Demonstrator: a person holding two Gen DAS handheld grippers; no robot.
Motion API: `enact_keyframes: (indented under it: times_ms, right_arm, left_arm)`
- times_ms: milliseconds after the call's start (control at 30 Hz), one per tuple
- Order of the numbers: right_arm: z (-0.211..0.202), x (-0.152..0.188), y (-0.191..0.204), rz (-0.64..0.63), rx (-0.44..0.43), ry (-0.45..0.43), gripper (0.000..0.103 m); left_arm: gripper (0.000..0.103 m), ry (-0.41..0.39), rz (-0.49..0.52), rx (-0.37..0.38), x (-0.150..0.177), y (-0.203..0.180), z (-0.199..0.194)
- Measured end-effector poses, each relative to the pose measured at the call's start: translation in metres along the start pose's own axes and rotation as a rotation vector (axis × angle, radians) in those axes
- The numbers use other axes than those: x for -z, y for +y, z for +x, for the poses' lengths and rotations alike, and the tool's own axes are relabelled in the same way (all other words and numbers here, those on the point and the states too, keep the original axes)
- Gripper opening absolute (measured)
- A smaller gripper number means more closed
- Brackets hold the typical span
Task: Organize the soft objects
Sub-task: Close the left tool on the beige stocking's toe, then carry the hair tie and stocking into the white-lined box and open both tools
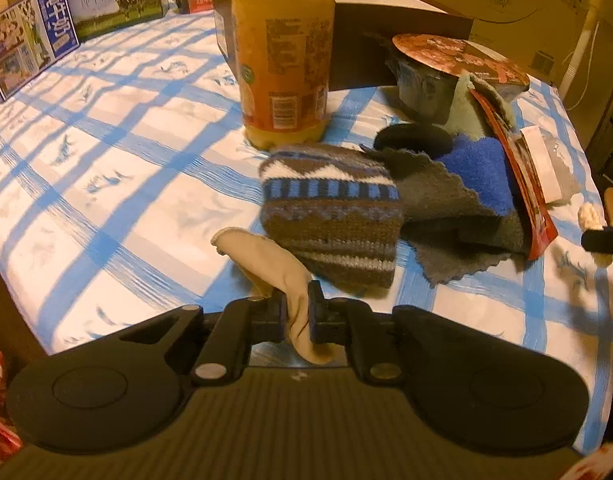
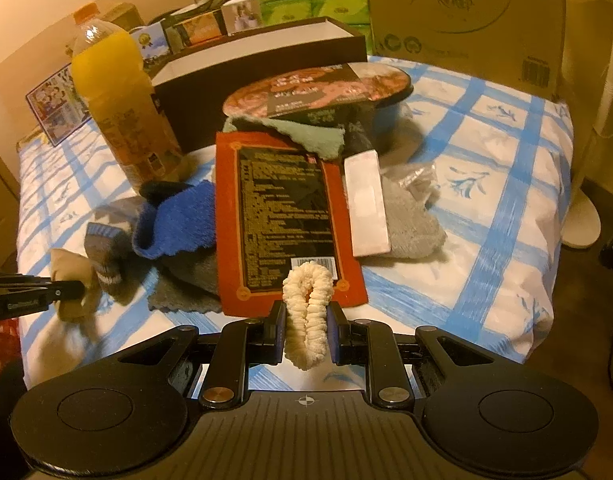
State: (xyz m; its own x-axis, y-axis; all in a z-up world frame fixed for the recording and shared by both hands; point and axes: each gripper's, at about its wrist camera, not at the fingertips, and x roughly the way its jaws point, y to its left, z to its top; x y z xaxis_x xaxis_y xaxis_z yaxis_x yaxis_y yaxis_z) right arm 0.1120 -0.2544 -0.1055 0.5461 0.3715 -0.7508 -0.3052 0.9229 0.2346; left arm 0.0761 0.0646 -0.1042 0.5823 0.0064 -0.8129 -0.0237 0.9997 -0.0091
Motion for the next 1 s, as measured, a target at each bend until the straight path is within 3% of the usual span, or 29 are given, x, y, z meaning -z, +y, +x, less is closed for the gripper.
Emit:
enact_keyframes:
  times_ms: [267, 433, 767, 1000]
  right_arm:
    - [-0.004, -0.018, -0.006, 0.001, -0.031, -0.018, 0.021]
    - [-0.004, -0.039, -0.013, -0.010, -0.040, -0.042, 0.021]
    - [0.004, -0.120, -0.026, -0.035, -0.102, -0.121, 0.021]
    - [0.025, -0.185, -0.024, -0.106, -0.128, -0.180, 0.021]
  left_arm:
    - [0.009, -0.050, 0.052, -0.036, -0.012, 0.021, -0.020]
    - [0.009, -0.101, 0.061, -0.045, -0.036, 0.044, -0.024]
    - [0.009, -0.231, 0.177, -0.058, -0.127, 0.083, -0.011]
    - [0.009, -0.306, 0.252, -0.011, -0.193, 0.102, 0.007]
